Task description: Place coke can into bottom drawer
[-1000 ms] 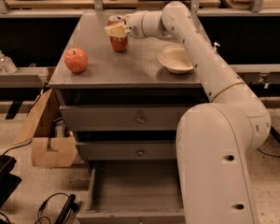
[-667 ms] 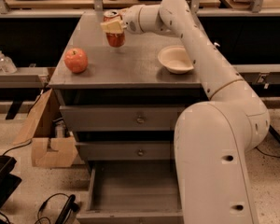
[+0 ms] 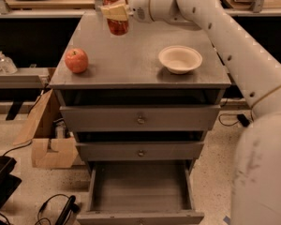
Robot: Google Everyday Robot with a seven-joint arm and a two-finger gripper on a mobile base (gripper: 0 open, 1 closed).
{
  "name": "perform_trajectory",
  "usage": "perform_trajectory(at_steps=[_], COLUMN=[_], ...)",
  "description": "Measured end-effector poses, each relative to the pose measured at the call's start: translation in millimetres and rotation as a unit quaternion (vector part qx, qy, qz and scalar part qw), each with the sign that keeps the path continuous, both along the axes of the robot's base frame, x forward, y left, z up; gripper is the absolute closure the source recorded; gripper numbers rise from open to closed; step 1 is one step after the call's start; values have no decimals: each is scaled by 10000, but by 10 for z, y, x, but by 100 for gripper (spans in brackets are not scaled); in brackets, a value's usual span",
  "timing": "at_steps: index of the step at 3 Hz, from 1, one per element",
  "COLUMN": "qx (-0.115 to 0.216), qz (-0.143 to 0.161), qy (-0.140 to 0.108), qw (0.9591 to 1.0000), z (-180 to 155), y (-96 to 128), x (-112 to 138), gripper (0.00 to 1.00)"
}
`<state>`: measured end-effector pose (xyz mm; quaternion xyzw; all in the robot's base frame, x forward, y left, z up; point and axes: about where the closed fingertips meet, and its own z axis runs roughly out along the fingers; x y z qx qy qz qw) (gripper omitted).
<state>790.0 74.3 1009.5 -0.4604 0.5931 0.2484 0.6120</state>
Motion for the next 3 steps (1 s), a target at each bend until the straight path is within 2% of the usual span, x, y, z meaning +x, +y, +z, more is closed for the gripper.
perform_trajectory(at_steps=[1, 2, 3], qx=[105, -109, -206], qz=[54, 577, 1495], qy=[-374, -488, -297], qw=[9992, 9971, 9881], z=[315, 87, -269], y=[-118, -20, 52], x=[-633, -1346, -2006], gripper=[100, 100, 100])
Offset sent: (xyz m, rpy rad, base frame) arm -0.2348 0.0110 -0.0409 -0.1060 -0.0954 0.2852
